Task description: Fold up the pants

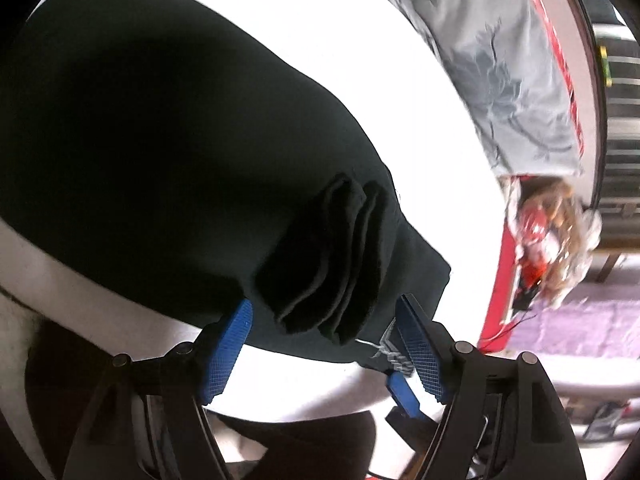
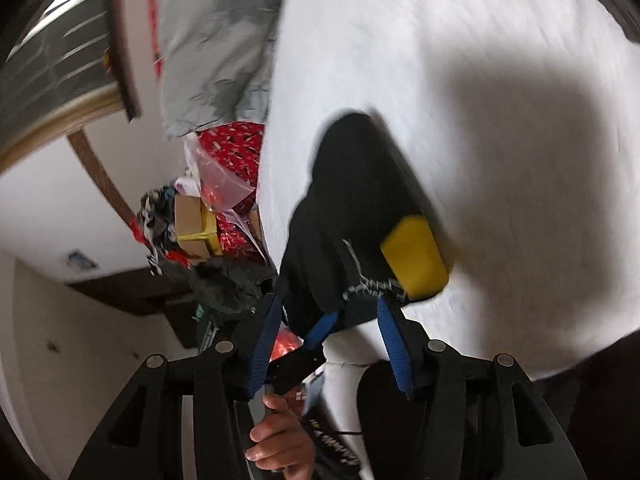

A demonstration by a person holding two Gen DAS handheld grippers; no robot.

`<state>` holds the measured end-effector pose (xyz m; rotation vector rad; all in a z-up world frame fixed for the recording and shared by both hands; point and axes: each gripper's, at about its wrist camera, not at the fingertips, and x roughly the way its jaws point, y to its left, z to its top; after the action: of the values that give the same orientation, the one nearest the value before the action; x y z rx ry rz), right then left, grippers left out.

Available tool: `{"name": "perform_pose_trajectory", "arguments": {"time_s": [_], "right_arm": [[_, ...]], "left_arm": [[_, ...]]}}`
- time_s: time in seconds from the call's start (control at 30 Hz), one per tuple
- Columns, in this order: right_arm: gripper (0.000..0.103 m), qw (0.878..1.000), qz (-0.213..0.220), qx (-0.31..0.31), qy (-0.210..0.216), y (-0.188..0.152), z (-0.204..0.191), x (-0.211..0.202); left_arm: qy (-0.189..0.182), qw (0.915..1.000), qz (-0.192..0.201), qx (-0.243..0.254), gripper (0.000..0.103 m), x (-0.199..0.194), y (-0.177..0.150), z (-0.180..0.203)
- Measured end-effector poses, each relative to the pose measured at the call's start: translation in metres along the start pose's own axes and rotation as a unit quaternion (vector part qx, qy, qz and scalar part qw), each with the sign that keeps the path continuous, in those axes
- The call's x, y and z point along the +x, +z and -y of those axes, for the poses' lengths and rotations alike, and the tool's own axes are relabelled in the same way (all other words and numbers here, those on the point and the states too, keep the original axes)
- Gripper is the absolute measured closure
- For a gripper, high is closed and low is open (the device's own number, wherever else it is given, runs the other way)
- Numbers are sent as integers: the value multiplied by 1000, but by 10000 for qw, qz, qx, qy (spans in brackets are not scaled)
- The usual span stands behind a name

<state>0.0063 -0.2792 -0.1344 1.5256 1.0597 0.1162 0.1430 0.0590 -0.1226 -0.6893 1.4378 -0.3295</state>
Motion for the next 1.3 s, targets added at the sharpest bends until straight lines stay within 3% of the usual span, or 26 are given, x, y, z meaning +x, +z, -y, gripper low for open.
{"name": "perform_pose_trajectory", "arguments": {"time_s": [0.13, 0.2, 0.23, 0.3, 0.43, 0.5, 0.57, 0.63, 0.7, 0.77, 0.87, 0.93, 1.1, 1.17, 1.23, 1.3], "right_arm": [[51, 9978, 236, 615, -86, 2, 18, 14], [79, 9957, 617, 673, -138, 5, 22, 11], [100, 9958, 736, 518, -153, 7, 20, 6], [100, 9939, 974, 284, -434, 11, 21, -4], [99, 9934, 916, 357, -597, 19, 39, -1], [93, 9951, 781, 375, -472, 17, 36, -2], [75, 9967, 572, 418, -408, 14, 34, -8], [65, 9971, 542, 425, -329, 6, 25, -19], [65, 9979, 618, 122, -162, -1, 10, -35], [60, 9954, 859, -403, -101, 1, -14, -40], [60, 9898, 1016, -931, -374, 13, -34, -27], [60, 9892, 978, -1045, -328, 22, -39, -13], [63, 9798, 1079, -1295, -1079, 40, -31, 13], [73, 9793, 1053, -1249, -1191, 46, -18, 18], [74, 9778, 1067, -1313, -1234, 47, -17, 18], [73, 9768, 1032, -1369, -1280, 45, -22, 16]], "left_arm": [[457, 9988, -97, 155, 35, 11, 1, 13], [604, 9977, -2, 293, 55, 14, 6, 37], [760, 9962, 44, 419, 58, 15, 5, 41], [1103, 9916, 2, 675, 61, 26, 0, 48], [1253, 9872, 119, 978, 61, 19, -15, 60], [1142, 9887, 47, 974, 61, 9, -17, 61], [948, 9915, 38, 893, 62, -6, -21, 55], [745, 9931, 232, 877, 60, -30, -26, 47], [541, 9938, 334, 916, 47, -43, -30, 51], [483, 9926, 328, 1064, 44, -43, -29, 61], [598, 9887, 334, 1334, 44, -34, -25, 83], [683, 9860, 308, 1492, 44, -24, -25, 90], [1483, 9712, 266, 1844, 47, 16, -23, 76], [1462, 9646, 450, 2146, 47, 16, -31, 76], [1556, 9586, 490, 2333, 47, 12, -38, 80], [1635, 9533, 462, 2498, 54, 7, -41, 81]]}}
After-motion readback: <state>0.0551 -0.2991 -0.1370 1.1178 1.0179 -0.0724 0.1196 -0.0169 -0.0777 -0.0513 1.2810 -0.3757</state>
